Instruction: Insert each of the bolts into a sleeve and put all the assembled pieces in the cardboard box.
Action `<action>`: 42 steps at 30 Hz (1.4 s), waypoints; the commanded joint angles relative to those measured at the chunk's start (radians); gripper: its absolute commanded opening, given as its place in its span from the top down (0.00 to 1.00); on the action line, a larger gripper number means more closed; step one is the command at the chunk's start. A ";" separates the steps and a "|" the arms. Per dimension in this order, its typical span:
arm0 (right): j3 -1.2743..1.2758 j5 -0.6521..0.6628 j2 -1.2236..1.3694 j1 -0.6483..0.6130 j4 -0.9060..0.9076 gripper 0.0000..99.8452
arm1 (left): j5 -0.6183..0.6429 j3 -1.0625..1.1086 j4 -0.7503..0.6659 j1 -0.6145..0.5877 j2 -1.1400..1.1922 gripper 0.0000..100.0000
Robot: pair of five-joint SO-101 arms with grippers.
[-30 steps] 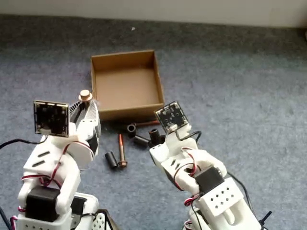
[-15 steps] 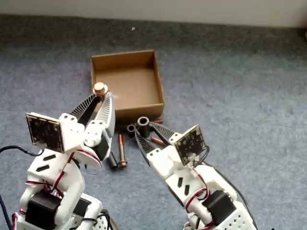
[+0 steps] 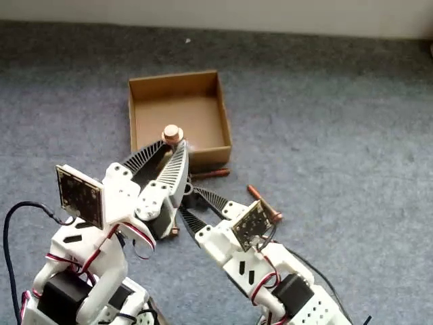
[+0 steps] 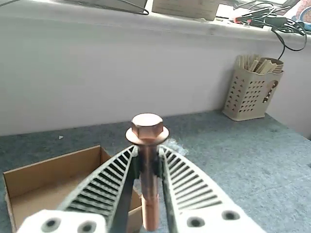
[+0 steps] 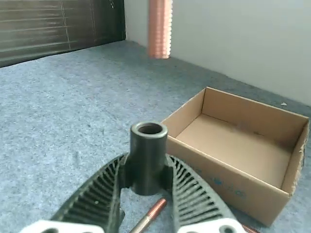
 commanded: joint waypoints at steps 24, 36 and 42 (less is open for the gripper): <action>-0.013 0.012 -0.030 -0.008 -0.074 1.00 | 0.000 0.110 0.081 -0.019 -0.008 1.00; -0.012 0.012 -0.030 -0.005 -0.073 1.00 | -0.092 0.102 0.204 -0.021 -0.008 0.70; -0.012 -0.086 -0.030 0.068 -0.071 1.00 | -0.091 -0.016 0.301 -0.025 -0.008 0.71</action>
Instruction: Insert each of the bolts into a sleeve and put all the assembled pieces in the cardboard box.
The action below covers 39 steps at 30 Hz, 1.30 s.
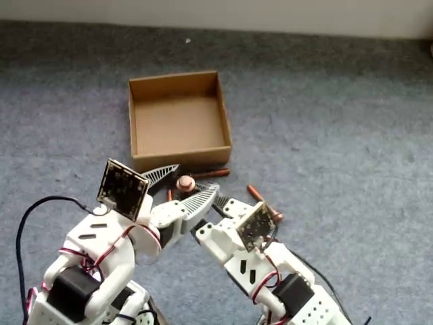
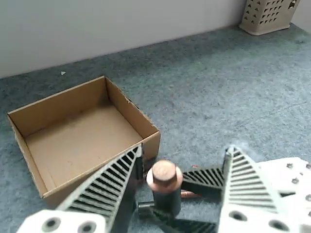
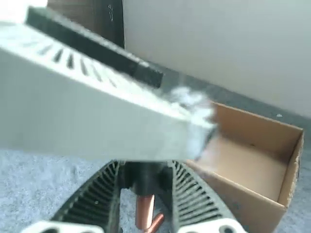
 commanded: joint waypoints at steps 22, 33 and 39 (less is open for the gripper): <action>-0.047 -0.101 -0.019 0.188 0.228 1.00 | -0.192 0.151 0.170 -0.737 0.001 0.99; -0.340 -0.101 0.367 0.213 0.257 1.00 | -0.247 0.521 -0.012 -0.822 -0.001 0.99; -0.673 -0.098 0.797 0.223 0.180 1.00 | -0.310 0.558 -0.029 -0.816 0.001 0.99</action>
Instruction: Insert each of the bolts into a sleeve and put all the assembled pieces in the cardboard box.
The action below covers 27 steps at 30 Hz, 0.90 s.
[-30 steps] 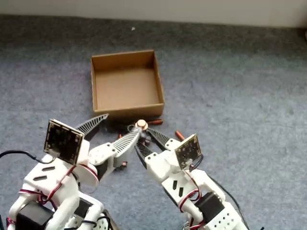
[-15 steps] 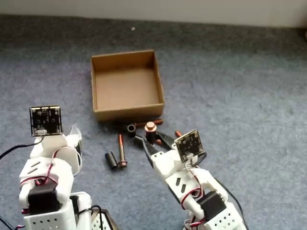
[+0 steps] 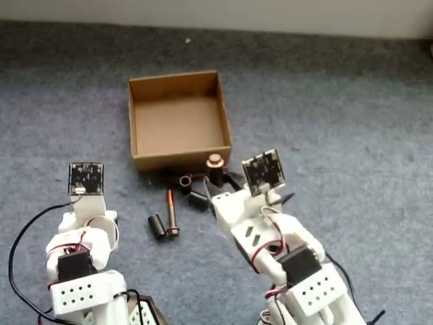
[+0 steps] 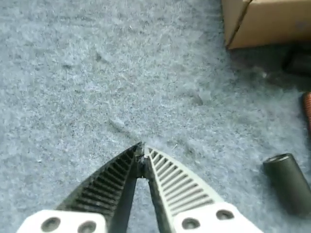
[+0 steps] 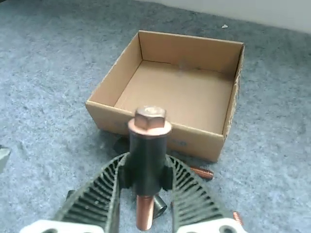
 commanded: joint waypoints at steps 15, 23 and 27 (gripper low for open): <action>-0.593 -0.003 1.004 0.150 -0.532 1.00 | -0.028 0.012 -0.031 -0.007 -0.007 0.99; -0.694 -0.003 1.225 0.194 -0.556 0.98 | -0.028 0.012 -0.031 -0.007 -0.007 0.99; -0.702 -0.003 1.221 0.193 -0.476 0.84 | -0.028 0.013 -0.031 -0.007 -0.007 0.99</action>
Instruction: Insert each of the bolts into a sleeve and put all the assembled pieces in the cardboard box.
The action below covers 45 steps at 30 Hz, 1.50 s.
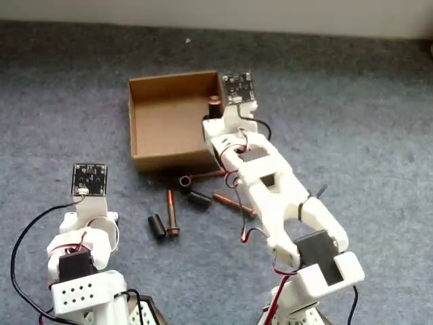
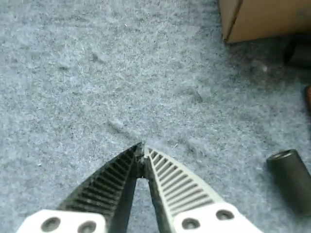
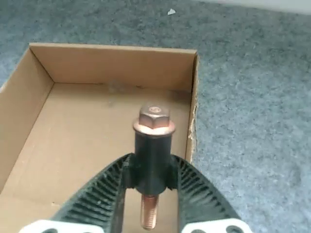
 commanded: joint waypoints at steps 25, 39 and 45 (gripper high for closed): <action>-0.087 0.371 -0.452 -0.211 1.021 0.79 | -0.006 0.007 -0.021 -0.007 -0.007 0.99; -0.202 0.442 -0.022 -0.358 1.012 0.79 | -0.006 0.010 -0.021 -0.007 -0.007 0.99; -0.302 0.442 0.108 -0.358 1.012 0.79 | -0.006 0.010 -0.021 -0.007 -0.007 0.99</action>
